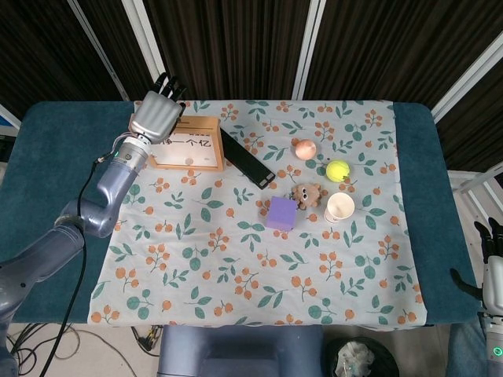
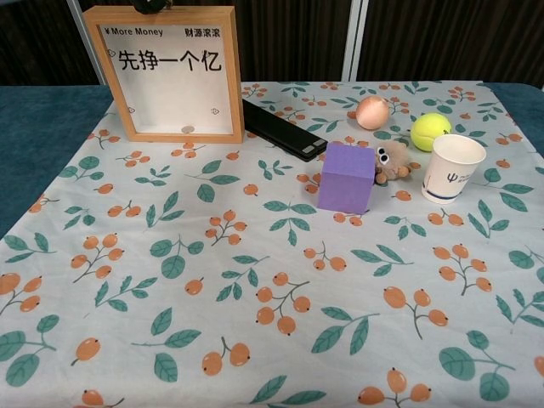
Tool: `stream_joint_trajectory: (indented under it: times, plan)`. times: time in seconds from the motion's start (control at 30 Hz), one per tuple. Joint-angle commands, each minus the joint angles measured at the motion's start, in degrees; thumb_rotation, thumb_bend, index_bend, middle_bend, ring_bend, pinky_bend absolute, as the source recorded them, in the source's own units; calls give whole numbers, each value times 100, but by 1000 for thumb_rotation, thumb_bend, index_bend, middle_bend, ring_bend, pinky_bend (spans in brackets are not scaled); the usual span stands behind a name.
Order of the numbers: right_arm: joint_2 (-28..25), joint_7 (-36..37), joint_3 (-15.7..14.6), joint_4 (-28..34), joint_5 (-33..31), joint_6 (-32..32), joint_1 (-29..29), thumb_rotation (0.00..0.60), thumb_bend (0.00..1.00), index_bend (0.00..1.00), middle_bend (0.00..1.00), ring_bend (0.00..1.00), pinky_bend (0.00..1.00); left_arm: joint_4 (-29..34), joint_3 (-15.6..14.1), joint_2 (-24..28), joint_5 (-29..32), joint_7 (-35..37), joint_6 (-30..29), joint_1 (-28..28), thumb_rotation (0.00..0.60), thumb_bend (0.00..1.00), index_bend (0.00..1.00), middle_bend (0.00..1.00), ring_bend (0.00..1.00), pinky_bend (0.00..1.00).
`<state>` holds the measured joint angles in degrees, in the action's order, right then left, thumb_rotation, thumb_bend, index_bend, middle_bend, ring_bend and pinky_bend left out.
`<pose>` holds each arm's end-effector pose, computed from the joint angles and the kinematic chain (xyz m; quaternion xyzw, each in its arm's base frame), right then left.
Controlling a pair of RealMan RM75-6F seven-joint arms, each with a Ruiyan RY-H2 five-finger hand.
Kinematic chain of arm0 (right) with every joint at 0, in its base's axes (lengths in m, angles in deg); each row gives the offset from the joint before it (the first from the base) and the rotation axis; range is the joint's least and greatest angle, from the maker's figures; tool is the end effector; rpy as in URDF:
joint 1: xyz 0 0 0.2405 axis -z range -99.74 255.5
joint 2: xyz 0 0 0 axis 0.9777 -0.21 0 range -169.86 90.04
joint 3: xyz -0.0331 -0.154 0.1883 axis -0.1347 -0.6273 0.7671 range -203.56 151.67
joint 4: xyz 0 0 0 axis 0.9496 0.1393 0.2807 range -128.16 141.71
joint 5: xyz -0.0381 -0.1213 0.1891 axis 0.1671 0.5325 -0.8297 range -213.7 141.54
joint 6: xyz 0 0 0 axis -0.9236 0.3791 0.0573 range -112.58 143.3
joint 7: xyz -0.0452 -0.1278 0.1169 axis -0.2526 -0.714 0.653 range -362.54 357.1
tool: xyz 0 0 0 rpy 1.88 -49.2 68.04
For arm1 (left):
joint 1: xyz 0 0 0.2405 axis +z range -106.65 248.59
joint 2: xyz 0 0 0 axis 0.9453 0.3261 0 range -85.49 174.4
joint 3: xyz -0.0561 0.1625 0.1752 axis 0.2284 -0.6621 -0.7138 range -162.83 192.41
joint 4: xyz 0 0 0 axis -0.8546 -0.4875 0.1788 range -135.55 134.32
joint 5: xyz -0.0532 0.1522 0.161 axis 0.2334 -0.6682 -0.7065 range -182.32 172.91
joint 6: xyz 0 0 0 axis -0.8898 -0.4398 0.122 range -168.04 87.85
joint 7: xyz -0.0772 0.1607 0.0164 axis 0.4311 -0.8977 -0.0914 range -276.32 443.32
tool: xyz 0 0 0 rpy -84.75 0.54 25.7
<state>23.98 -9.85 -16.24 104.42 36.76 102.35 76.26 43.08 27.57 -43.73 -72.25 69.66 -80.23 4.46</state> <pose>-0.3254 -0.2184 0.1692 0.4908 -0.4056 0.3616 0.6810 -0.0774 0.5610 0.0667 -0.7575 -0.1395 -0.3094 0.5576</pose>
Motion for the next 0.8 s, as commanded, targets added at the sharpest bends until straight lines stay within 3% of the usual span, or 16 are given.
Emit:
stream_joint_trajectory:
  times: [0.03,0.8]
  plan:
    - [1,-2,1,-1,-4,-1,0,600,264,134,27,0,0,-10,2,-6,-10,-17,9,-5,600,481,649,138,0,0]
    - [-15,-45,14,51,-81,-32,1,600,264,134,27,0,0,3,51,-29,14,-265,40,-19,600,467,544,132,0,0]
